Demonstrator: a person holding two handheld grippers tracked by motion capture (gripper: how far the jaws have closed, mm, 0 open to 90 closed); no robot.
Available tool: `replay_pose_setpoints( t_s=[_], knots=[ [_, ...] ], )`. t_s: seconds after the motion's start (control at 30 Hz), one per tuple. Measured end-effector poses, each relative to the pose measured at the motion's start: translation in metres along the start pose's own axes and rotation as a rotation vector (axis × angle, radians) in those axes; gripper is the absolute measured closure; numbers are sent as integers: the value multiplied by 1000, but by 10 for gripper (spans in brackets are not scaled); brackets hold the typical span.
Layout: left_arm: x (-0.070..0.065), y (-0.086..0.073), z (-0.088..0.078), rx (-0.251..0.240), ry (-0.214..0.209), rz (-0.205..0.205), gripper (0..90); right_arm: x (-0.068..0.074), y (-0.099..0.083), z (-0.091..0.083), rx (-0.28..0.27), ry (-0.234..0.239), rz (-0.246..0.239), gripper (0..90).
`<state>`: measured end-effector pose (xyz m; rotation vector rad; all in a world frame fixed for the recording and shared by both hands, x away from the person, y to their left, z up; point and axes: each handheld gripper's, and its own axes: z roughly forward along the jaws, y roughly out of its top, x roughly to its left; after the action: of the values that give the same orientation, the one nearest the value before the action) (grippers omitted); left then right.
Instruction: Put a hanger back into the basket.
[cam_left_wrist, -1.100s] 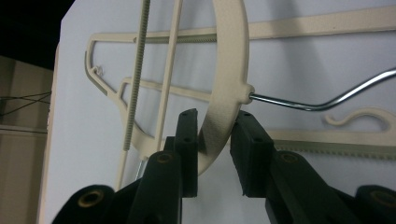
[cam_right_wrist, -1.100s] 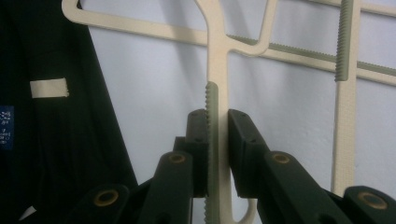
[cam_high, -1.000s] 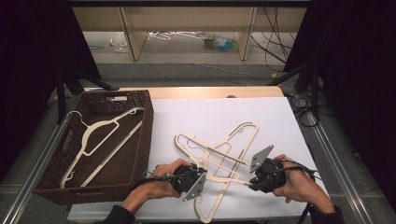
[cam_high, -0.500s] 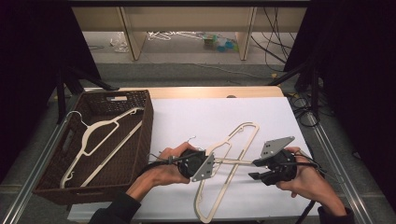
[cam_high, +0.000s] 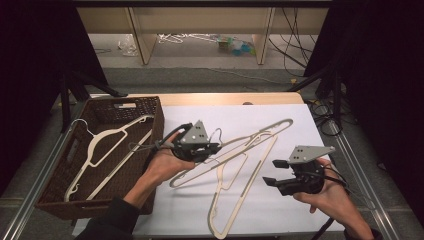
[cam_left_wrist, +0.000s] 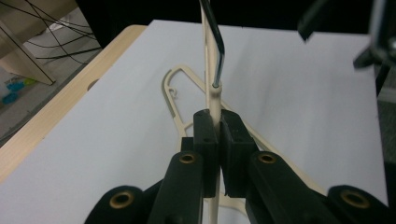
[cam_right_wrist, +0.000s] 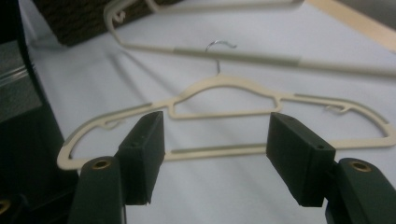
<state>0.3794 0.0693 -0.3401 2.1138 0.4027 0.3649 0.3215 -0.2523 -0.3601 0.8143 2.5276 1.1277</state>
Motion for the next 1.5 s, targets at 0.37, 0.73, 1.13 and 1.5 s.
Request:
replay_pose_setpoints(
  t_s=[0.37, 0.73, 1.13, 1.5],
  knots=[
    [17, 25, -65, -107, -27, -243, 859, 9, -14, 11, 46, 37, -13, 376],
    [32, 43, -148, -164, 65, -324, 859, 12, -29, 17, 68, 64, 6, 370],
    [62, 5, -215, -121, 264, -344, 859, 11, -35, 20, 79, 61, 13, 355],
    [92, -46, -233, -63, 343, -314, 859, 12, -37, 22, 87, 57, 25, 352]
  ],
)
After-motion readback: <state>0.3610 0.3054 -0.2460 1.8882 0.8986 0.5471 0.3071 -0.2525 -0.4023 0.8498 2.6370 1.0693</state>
